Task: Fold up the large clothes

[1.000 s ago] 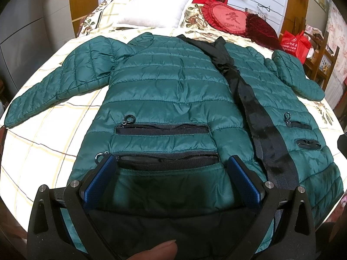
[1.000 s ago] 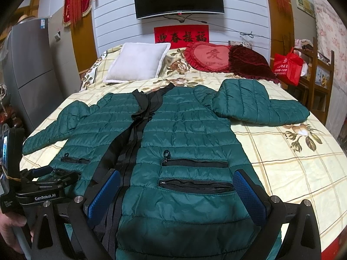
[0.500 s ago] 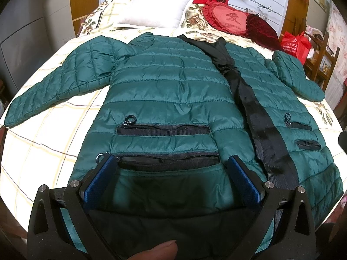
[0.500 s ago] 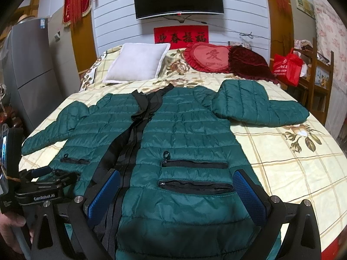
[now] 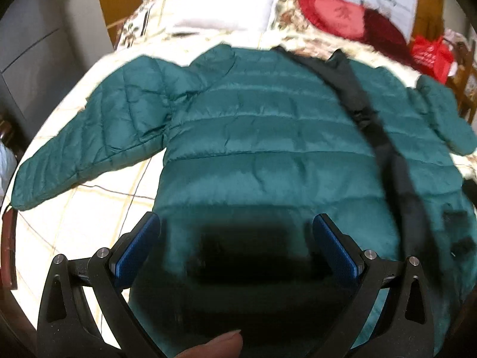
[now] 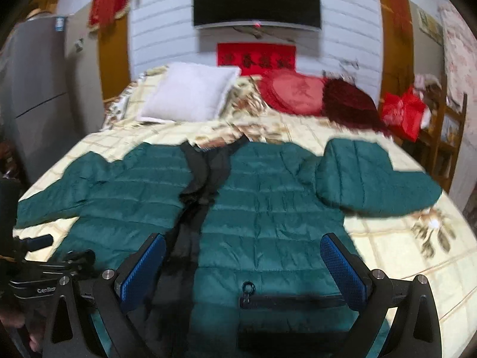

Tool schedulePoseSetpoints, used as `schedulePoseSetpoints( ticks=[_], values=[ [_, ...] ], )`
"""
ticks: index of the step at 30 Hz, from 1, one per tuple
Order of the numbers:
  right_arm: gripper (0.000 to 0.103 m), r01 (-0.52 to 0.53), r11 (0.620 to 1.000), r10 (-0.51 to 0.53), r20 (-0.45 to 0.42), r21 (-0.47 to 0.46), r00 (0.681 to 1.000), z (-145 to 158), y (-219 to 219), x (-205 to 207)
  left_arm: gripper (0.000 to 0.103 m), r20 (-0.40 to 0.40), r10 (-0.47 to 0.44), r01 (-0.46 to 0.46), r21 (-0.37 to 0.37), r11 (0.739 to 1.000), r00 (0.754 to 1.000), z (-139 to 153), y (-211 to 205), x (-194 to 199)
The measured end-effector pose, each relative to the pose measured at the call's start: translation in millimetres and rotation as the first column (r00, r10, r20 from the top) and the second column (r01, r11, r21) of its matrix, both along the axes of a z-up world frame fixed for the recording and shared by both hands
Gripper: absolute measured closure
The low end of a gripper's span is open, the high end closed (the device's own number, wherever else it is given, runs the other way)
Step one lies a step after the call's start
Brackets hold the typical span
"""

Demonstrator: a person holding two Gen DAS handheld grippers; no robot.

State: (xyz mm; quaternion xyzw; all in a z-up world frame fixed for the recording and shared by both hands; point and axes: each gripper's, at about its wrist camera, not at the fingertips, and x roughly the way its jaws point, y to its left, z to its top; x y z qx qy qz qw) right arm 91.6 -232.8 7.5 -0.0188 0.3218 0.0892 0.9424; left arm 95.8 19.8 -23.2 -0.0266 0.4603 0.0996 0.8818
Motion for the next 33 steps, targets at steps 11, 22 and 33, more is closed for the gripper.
schedulePoseSetpoints(
  ticks=[11, 22, 33],
  values=[
    [0.000, 0.051, 0.998, -0.043, -0.272, 0.023, 0.961, -53, -14, 32, 0.000, 0.000, 0.009, -0.009, -0.040, 0.999, 1.000, -24, 10, 6],
    [0.000, 0.022, 0.993, -0.053, -0.267, -0.119, 0.962, -61, -2, 27, 0.000, -0.001, 0.005, -0.005, -0.034, 0.999, 1.000, -22, 9, 7],
    [0.000, 0.017, 0.993, -0.048, -0.271, -0.117, 0.961, -61, -2, 26, 0.000, -0.001, -0.001, 0.001, -0.040, 0.999, 1.000, -24, 11, 8]
  ],
)
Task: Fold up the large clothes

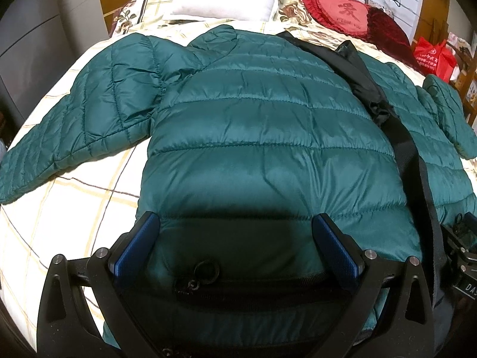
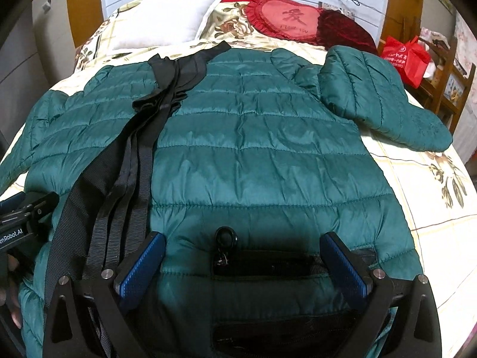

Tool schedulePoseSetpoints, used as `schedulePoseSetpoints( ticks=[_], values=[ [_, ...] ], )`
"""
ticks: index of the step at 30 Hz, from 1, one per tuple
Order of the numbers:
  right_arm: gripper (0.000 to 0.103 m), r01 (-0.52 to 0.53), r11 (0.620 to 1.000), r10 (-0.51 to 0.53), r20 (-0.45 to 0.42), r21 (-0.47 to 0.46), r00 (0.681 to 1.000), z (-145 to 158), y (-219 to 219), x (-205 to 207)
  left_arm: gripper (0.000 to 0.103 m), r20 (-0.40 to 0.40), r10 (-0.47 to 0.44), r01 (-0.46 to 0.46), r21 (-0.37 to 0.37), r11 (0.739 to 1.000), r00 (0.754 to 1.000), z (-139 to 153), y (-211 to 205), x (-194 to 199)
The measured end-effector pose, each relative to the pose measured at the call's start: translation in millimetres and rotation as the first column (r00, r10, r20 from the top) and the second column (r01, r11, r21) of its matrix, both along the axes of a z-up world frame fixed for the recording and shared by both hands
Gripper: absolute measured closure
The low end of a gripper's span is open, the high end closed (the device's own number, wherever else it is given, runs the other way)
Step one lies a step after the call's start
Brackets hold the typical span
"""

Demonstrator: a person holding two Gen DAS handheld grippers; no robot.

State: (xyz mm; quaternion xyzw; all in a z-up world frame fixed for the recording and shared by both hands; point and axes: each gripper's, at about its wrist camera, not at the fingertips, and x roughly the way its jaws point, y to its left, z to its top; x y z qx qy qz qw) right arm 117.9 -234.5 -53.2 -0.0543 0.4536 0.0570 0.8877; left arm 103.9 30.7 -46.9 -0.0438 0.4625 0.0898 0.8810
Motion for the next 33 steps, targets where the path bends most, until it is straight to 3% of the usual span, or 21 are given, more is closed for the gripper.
schedulePoseSetpoints(
  ticks=[13, 18, 21, 23, 26, 29, 33],
  values=[
    [0.000, 0.007, 1.000, -0.007, 0.010, 0.001, 1.000, 0, 0, -1, 0.000, -0.001, 0.006, -0.006, 0.001, 1.000, 1.000, 0, -1, 2],
    [0.000, 0.010, 1.000, -0.010, 0.011, 0.002, 1.000, 0, 0, 1, 0.000, 0.036, 0.018, -0.016, -0.050, 0.999, 0.999, 15, 13, -8],
    [0.000, 0.010, 1.000, -0.010, 0.018, 0.007, 1.000, 2, -1, 0, 0.000, 0.113, 0.102, -0.099, -0.032, 0.995, 0.988, 44, 48, -23],
    [0.000, 0.012, 0.999, -0.013, 0.044, 0.030, 0.999, 8, -4, -3, 0.000, 0.117, 0.151, -0.147, -0.049, 0.988, 0.982, 59, 82, -30],
    [0.000, 0.003, 0.996, -0.019, 0.178, 0.090, 0.984, 42, -11, -24, 0.000, 0.139, 0.239, -0.235, -0.045, 0.971, 0.961, 74, 143, -48],
    [0.000, -0.063, 0.991, 0.019, 0.345, 0.117, 0.938, 86, -22, -66, 0.000, 0.118, 0.339, -0.336, -0.044, 0.941, 0.934, 73, 211, -67],
    [0.000, -0.099, 0.993, 0.058, 0.440, 0.071, 0.896, 113, -32, -106, 0.000, 0.064, 0.469, -0.465, -0.071, 0.882, 0.881, 49, 284, -94]
  ],
)
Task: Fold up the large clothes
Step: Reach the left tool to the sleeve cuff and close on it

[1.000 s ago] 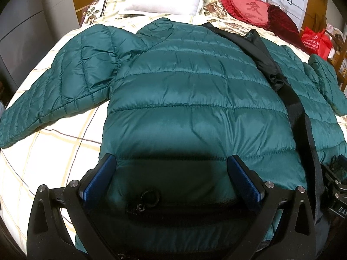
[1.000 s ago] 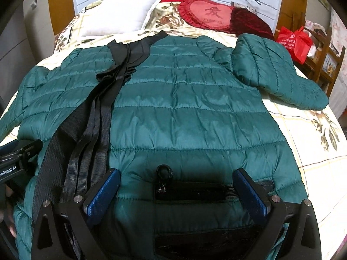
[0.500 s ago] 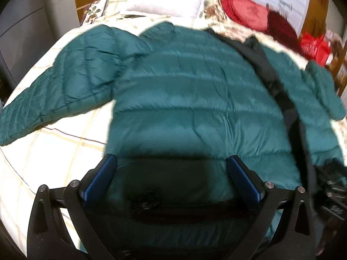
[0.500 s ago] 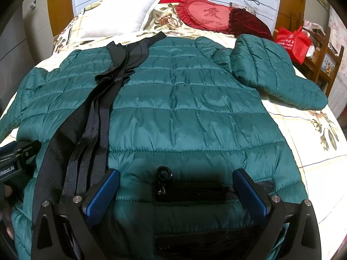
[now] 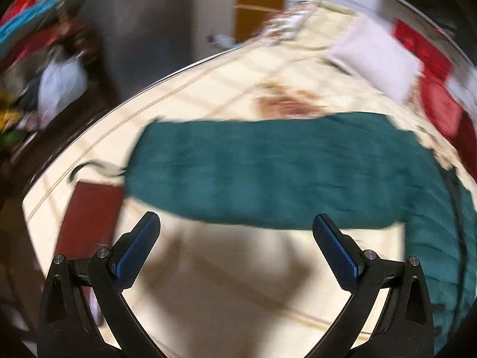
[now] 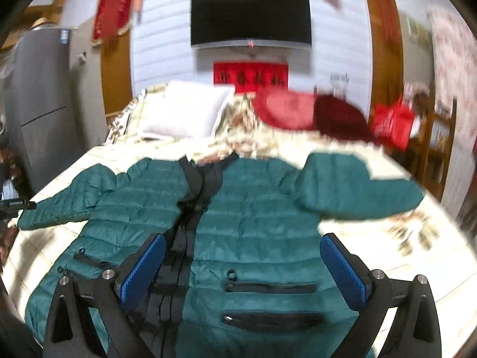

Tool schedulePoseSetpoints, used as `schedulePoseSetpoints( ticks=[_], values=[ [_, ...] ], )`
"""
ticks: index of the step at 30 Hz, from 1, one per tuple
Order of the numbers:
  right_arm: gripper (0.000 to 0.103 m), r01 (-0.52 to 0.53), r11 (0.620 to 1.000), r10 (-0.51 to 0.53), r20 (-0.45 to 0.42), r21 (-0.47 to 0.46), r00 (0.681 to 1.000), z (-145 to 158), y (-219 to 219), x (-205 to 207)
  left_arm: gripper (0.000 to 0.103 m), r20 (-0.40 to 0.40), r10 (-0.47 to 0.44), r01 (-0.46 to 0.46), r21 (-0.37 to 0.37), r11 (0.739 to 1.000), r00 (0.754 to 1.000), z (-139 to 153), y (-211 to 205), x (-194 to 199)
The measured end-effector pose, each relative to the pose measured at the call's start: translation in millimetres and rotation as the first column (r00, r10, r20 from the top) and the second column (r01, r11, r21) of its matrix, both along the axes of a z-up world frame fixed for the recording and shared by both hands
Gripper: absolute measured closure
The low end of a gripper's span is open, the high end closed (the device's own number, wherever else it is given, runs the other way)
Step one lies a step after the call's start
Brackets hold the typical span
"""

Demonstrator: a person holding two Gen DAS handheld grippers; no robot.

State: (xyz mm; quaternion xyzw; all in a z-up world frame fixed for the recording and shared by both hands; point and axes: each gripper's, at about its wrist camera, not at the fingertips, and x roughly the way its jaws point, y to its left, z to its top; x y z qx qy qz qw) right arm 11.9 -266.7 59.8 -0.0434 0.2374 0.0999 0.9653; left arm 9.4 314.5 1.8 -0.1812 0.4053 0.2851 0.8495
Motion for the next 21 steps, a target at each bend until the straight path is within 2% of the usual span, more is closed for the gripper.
schedulePoseSetpoints(
  ticks=[2, 5, 6, 9, 11, 15, 19, 20, 21],
  values=[
    [0.000, -0.017, 1.000, 0.017, 0.001, 0.005, 1.000, -1, -3, -9, 0.001, -0.019, 0.044, -0.045, -0.043, 0.998, 0.999, -17, 18, -7],
    [0.000, -0.034, 0.999, 0.034, -0.021, -0.020, 0.999, -4, 2, -7, 0.001, -0.028, 0.092, -0.095, -0.150, 0.984, 0.995, -43, 39, -9],
    [0.000, -0.032, 0.998, 0.031, -0.015, -0.045, 0.999, -4, 5, -5, 0.001, -0.005, 0.098, -0.098, -0.113, 0.989, 0.995, -43, 38, -8],
    [0.000, -0.018, 0.995, 0.018, -0.001, -0.098, 1.000, -5, 12, -8, 0.000, -0.011, 0.070, -0.071, -0.093, 0.993, 0.997, -49, 44, 13],
    [0.000, -0.022, 0.995, 0.021, -0.014, -0.099, 1.000, -9, 13, -8, 0.000, 0.006, 0.074, -0.074, -0.079, 0.994, 0.997, -50, 55, 23],
    [0.000, -0.024, 0.995, 0.020, -0.044, -0.099, 0.999, -12, 14, -3, 0.000, 0.118, 0.153, -0.137, -0.136, 0.981, 0.981, -47, 87, 27],
    [0.000, -0.020, 0.996, 0.016, -0.051, -0.085, 0.999, -11, 14, -1, 0.002, 0.242, 0.180, -0.122, -0.238, 0.964, 0.953, -41, 106, 26],
    [0.000, -0.020, 0.996, 0.016, -0.053, -0.083, 0.998, -11, 15, 0, 0.010, 0.302, 0.168, -0.087, -0.265, 0.960, 0.938, -37, 110, 26],
    [0.000, -0.018, 0.997, 0.014, -0.056, -0.081, 0.998, -11, 15, 1, 0.016, 0.328, 0.164, -0.071, -0.278, 0.958, 0.931, -36, 112, 27]
  ],
)
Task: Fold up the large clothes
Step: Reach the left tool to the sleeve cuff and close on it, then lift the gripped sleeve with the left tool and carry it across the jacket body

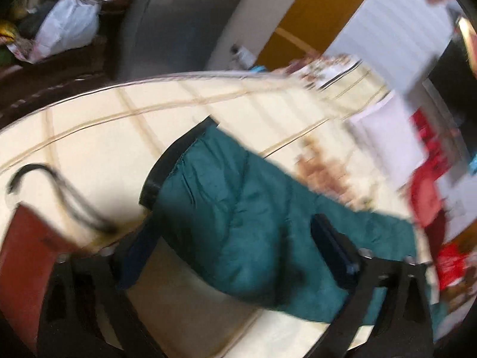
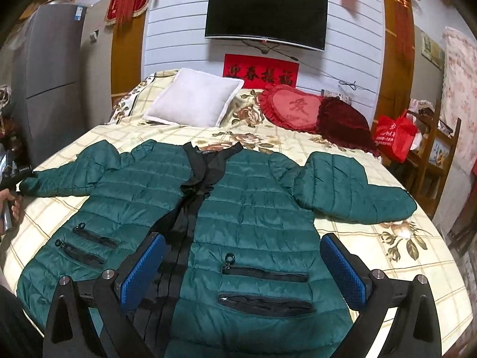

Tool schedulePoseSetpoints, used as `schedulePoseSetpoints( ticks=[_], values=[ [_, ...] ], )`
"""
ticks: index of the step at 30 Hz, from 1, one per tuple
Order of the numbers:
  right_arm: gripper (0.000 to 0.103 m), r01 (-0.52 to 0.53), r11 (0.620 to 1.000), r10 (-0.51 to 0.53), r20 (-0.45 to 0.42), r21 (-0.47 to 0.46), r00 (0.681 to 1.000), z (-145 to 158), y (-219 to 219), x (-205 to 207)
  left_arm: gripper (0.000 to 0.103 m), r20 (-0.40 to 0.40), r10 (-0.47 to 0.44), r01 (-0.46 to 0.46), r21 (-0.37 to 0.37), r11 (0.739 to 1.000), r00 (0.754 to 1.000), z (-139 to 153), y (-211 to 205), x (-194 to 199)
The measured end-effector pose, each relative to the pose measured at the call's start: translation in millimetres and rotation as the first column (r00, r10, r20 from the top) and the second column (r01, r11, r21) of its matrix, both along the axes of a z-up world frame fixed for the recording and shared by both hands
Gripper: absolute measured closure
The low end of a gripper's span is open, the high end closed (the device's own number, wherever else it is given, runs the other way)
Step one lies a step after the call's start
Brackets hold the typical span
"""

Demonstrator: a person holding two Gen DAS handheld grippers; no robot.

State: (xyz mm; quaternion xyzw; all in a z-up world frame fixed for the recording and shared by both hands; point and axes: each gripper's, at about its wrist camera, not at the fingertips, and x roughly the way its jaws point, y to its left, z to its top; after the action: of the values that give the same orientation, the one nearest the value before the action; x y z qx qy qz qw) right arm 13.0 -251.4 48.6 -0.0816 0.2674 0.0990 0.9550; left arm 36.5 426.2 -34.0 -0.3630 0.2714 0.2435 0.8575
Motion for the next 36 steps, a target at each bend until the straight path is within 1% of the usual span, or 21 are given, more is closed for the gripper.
schedulePoseSetpoints(
  ticks=[1, 2, 3, 4, 5, 6, 9, 11, 13, 16, 20, 25, 27, 29, 34, 35, 36],
  values=[
    [0.000, 0.002, 1.000, -0.002, -0.002, 0.000, 1.000, -1, 1, 1, 0.031, 0.017, -0.006, 0.006, -0.007, 1.000, 1.000, 1, 3, 1],
    [0.000, 0.001, 1.000, -0.001, -0.005, -0.003, 1.000, -2, 2, 3, 0.049, 0.027, -0.009, 0.009, -0.012, 1.000, 1.000, 2, 6, 3],
    [0.000, 0.002, 1.000, -0.002, -0.012, -0.008, 1.000, -3, 4, 4, 0.059, 0.031, -0.011, 0.011, -0.013, 1.000, 0.999, 3, 8, 5],
    [0.000, 0.002, 1.000, -0.002, -0.017, -0.016, 1.000, -4, 6, 5, 0.073, 0.035, -0.014, 0.014, -0.020, 1.000, 0.999, 3, 11, 7],
    [0.000, -0.001, 1.000, 0.001, -0.015, -0.022, 1.000, -5, 8, 5, 0.079, 0.047, -0.017, 0.018, -0.034, 0.999, 0.999, 2, 14, 7],
    [0.000, -0.004, 1.000, 0.004, -0.012, -0.024, 1.000, -5, 9, 4, 0.081, 0.061, -0.016, 0.019, -0.039, 0.999, 0.998, 3, 16, 7],
    [0.000, -0.010, 0.999, 0.010, -0.008, -0.034, 1.000, -6, 13, 4, 0.082, 0.110, -0.042, 0.046, -0.035, 0.998, 0.993, 9, 16, 6],
    [0.000, -0.016, 0.999, 0.015, -0.014, -0.036, 1.000, -8, 15, 5, 0.082, 0.119, -0.064, 0.067, -0.023, 0.998, 0.991, 13, 14, 9],
    [0.000, -0.015, 0.999, 0.015, -0.019, -0.043, 1.000, -8, 17, 6, 0.082, 0.104, -0.080, 0.081, 0.001, 0.997, 0.991, 15, 12, 16],
    [0.000, -0.019, 0.999, 0.019, -0.014, -0.046, 1.000, -8, 18, 6, 0.081, 0.056, -0.088, 0.087, 0.021, 0.996, 0.995, 13, 13, 27],
    [0.000, -0.018, 0.998, 0.018, -0.015, -0.057, 1.000, -8, 18, 5, 0.081, 0.006, -0.054, 0.054, 0.034, 0.998, 0.999, 9, 22, 37],
    [0.000, -0.019, 0.998, 0.019, -0.015, -0.057, 1.000, -8, 18, 6, 0.081, -0.060, -0.027, 0.028, 0.003, 1.000, 0.998, -4, 35, 42],
    [0.000, -0.022, 0.998, 0.020, -0.024, -0.065, 0.999, -9, 19, 7, 0.075, -0.076, -0.016, 0.014, -0.024, 1.000, 0.997, -10, 42, 42],
    [0.000, -0.027, 0.997, 0.025, -0.026, -0.074, 0.999, -11, 22, 7, 0.071, -0.048, -0.002, 0.000, -0.042, 0.999, 0.999, -12, 46, 40],
    [0.000, -0.036, 0.994, 0.035, -0.016, -0.105, 0.999, -11, 28, 5, 0.070, -0.041, 0.012, -0.014, -0.052, 0.999, 0.999, -13, 50, 47],
    [0.000, -0.037, 0.994, 0.035, -0.017, -0.105, 0.999, -12, 29, 6, 0.070, -0.033, 0.003, -0.005, -0.061, 0.998, 0.999, -13, 49, 49],
    [0.000, -0.036, 0.994, 0.035, -0.018, -0.106, 0.999, -12, 30, 6, 0.075, -0.037, 0.001, -0.003, -0.059, 0.998, 0.999, -13, 49, 49]
  ],
)
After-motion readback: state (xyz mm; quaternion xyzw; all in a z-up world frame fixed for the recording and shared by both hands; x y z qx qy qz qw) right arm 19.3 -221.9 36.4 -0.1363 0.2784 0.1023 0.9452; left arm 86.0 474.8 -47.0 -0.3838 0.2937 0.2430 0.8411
